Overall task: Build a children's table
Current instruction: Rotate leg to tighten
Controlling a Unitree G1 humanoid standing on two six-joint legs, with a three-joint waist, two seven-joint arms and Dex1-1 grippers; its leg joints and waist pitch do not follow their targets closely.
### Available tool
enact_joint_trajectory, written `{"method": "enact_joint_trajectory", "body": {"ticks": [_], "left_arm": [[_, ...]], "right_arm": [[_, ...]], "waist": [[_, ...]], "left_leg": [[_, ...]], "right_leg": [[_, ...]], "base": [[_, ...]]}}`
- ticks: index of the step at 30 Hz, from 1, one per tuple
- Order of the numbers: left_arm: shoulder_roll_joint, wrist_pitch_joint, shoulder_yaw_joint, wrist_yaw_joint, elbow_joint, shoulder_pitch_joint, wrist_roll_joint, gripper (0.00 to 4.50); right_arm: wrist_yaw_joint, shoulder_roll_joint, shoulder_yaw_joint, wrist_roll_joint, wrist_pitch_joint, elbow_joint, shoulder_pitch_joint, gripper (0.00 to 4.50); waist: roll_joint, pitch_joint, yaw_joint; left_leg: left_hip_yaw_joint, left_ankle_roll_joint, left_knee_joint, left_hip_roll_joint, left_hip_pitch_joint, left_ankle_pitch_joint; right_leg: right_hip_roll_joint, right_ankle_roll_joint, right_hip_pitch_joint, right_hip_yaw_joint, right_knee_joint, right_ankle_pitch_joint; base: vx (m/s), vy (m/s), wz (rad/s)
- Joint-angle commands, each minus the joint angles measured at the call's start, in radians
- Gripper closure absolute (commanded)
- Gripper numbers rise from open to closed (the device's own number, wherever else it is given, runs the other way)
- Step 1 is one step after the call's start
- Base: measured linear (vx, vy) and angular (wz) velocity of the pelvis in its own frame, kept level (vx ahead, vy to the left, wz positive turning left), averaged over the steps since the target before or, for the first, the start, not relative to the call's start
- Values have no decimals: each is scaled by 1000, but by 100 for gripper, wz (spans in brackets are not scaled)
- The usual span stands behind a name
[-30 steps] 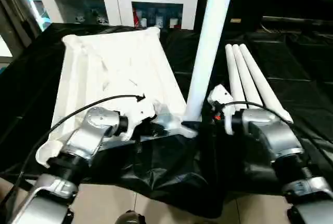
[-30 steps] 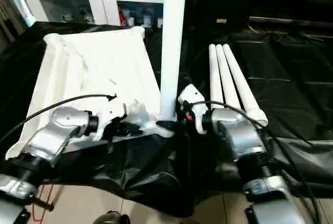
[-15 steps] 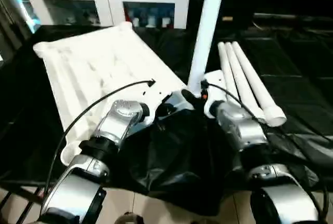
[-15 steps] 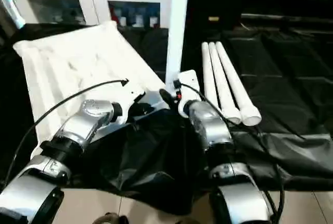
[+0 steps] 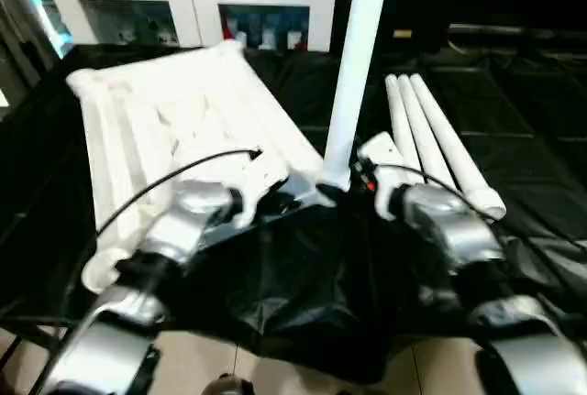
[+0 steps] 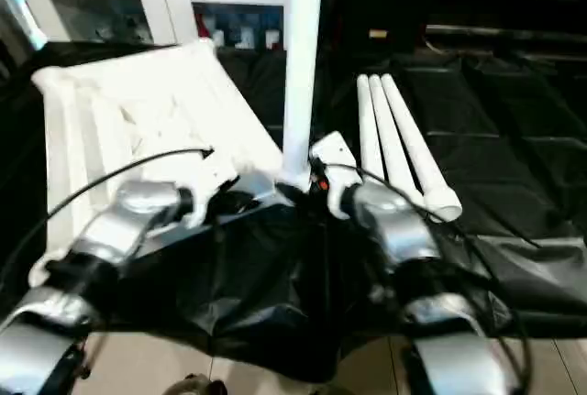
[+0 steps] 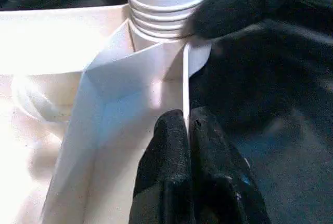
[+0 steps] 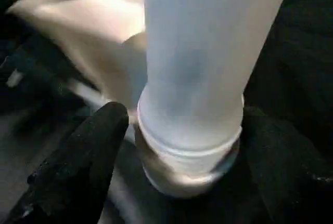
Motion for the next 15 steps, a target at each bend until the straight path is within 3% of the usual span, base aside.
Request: {"method": "enact_joint_trajectory", "body": {"ticks": [1,4,6,9,10,15], "left_arm": [[6,-62,-11,-75,-83,0,-52,450],[26,-65,-14,-99,-94,12,-50,450],[46,-74,-18,-121,-101,22,-43,450],[60,-76,-16,-139,-110,33,-47,450],[64,-76,-16,-143,-113,35,-49,450],[73,-76,-16,-153,-120,44,-49,450]], "right_arm": [[99,-28,39,17,12,-59,14,78],[131,-51,38,24,15,-77,21,78],[153,-66,31,37,25,-88,24,111],[162,-71,29,46,35,-100,27,123],[165,-72,29,47,36,-103,28,150],[169,-68,34,47,41,-107,30,170]], "waist": [[-6,-80,3],[-5,-81,5],[-5,-81,8],[-4,-81,12],[-4,-82,12],[-3,-81,17]], "left_leg": [[-29,65,-61,62,31,-154],[-28,67,-60,62,32,-155],[-28,64,-61,62,32,-158],[-28,55,-61,62,34,-166],[-28,54,-61,63,33,-163],[-28,51,-62,62,34,-160]], "right_leg": [[-85,-254,48,43,-70,-83],[-84,-258,47,43,-69,-81],[-84,-258,45,43,-69,-89],[-84,-256,44,44,-71,-102],[-85,-256,45,44,-69,-95],[-84,-254,42,44,-68,-90]], "base": [[0,0,0],[0,0,0],[0,0,0],[0,0,0],[0,0,0],[0,0,0]]}}
